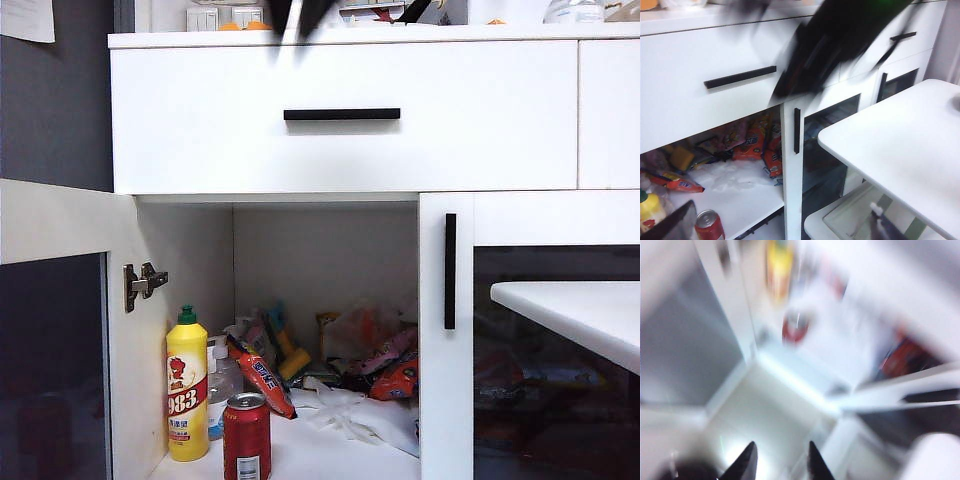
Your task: Open the left door of the white cabinet, pick up a can of beverage from the table on the right, place it inside the cabinet, and finally close the cabinet door.
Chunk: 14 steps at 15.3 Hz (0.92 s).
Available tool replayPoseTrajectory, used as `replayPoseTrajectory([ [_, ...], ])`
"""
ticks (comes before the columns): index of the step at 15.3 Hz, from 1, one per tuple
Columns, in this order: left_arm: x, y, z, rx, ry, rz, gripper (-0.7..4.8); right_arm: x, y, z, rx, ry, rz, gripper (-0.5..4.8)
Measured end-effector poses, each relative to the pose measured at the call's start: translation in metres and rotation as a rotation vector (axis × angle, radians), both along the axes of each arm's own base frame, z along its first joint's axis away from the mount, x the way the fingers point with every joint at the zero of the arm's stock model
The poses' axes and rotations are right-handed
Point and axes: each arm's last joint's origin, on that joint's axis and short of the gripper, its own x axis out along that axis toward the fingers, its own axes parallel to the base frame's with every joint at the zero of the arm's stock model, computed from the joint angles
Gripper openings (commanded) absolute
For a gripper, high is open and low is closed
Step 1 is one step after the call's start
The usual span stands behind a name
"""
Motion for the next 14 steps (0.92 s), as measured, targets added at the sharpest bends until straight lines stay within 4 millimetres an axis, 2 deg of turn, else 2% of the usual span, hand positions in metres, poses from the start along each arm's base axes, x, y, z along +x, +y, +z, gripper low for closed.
replayPoseTrajectory([
  [1, 0.0, 0.0, 0.0, 0.0, 0.0, 0.001, 4.79, -0.017, -0.018, 0.025, 0.054, -0.05, 0.0, 1.34],
  [2, 0.0, 0.0, 0.0, 0.003, 0.004, 0.0, 4.79, -0.045, -0.049, 0.059, 0.135, -0.124, 0.0, 1.34],
  [4, 0.0, 0.0, -0.002, 0.013, 0.016, 0.001, 4.79, -0.082, -0.088, 0.092, 0.227, -0.19, 0.02, 1.34],
  [5, 0.0, 0.0, -0.002, 0.014, 0.017, 0.0, 4.79, -0.107, -0.115, 0.107, 0.272, -0.216, 0.036, 1.34],
  [7, 0.0, 0.0, -0.002, 0.015, 0.018, 0.0, 4.79, -0.175, -0.188, 0.132, 0.382, -0.31, 0.048, 1.34],
  [8, 0.0, 0.0, -0.002, 0.015, 0.019, 0.0, 4.79, -0.183, -0.196, 0.134, 0.401, -0.324, 0.052, 1.34],
  [10, 0.0, 0.0, -0.003, 0.011, 0.034, 0.002, 4.79, -0.218, -0.233, 0.132, 0.454, -0.354, 0.09, 1.34],
  [11, 0.0, 0.0, -0.003, -0.003, 0.049, 0.004, 4.79, -0.243, -0.26, 0.123, 0.483, -0.381, 0.096, 1.34],
  [12, 0.0, 0.0, -0.004, -0.021, 0.077, 0.005, 4.79, -0.262, -0.281, 0.096, 0.466, -0.362, 0.097, 1.34],
  [14, 0.0, 0.0, -0.005, -0.035, 0.105, 0.009, 4.79, -0.255, -0.273, 0.062, 0.4, -0.301, 0.092, 1.34],
])
